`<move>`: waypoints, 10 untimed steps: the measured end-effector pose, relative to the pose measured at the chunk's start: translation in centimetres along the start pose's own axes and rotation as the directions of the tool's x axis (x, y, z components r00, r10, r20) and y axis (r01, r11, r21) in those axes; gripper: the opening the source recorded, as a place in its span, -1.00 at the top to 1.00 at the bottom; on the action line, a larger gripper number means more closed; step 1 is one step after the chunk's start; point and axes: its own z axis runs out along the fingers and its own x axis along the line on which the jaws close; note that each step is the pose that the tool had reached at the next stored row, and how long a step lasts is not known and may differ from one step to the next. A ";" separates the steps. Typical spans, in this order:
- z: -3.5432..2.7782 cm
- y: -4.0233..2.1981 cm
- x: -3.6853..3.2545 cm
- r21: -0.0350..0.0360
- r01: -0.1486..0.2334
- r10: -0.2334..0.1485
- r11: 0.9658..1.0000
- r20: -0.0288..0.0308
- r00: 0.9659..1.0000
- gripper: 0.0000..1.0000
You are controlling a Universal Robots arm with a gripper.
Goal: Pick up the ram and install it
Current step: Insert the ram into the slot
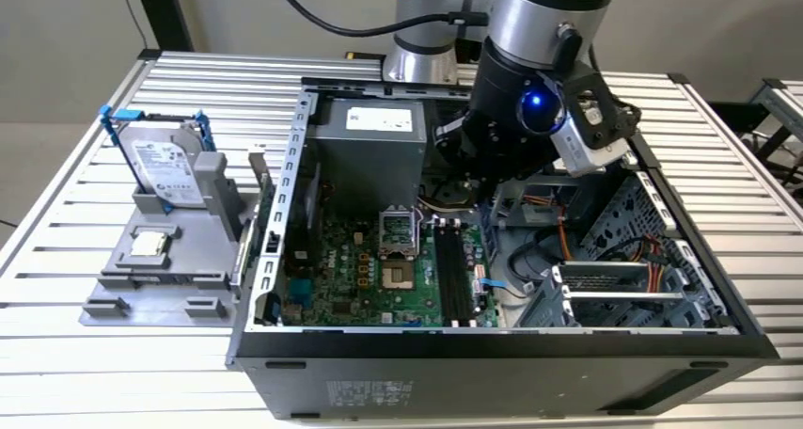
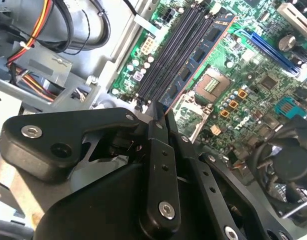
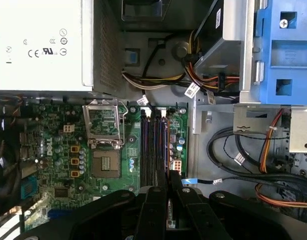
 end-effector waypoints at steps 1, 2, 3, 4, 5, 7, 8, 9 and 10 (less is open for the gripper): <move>0.19 0.00 0.00 0.001 0.000 0.000 1.000 0.000 1.000 1.00; 0.36 -0.01 0.00 0.001 0.000 0.000 1.000 0.000 1.000 1.00; 0.56 -0.01 0.00 0.002 0.000 0.000 1.000 0.000 1.000 1.00; 0.73 -0.01 0.00 0.002 0.000 0.000 1.000 0.000 1.000 1.00; 0.92 -0.01 0.00 0.002 0.000 0.000 1.000 0.000 1.000 1.00; 1.27 -0.02 0.00 0.002 0.000 0.000 1.000 0.000 1.000 1.00; 1.42 -0.02 0.00 0.002 0.000 0.000 1.000 0.000 1.000 1.00; 1.44 -0.02 0.00 0.002 0.000 0.000 1.000 0.000 1.000 1.00; 1.44 -0.02 0.00 0.002 0.000 0.000 1.000 0.000 1.000 1.00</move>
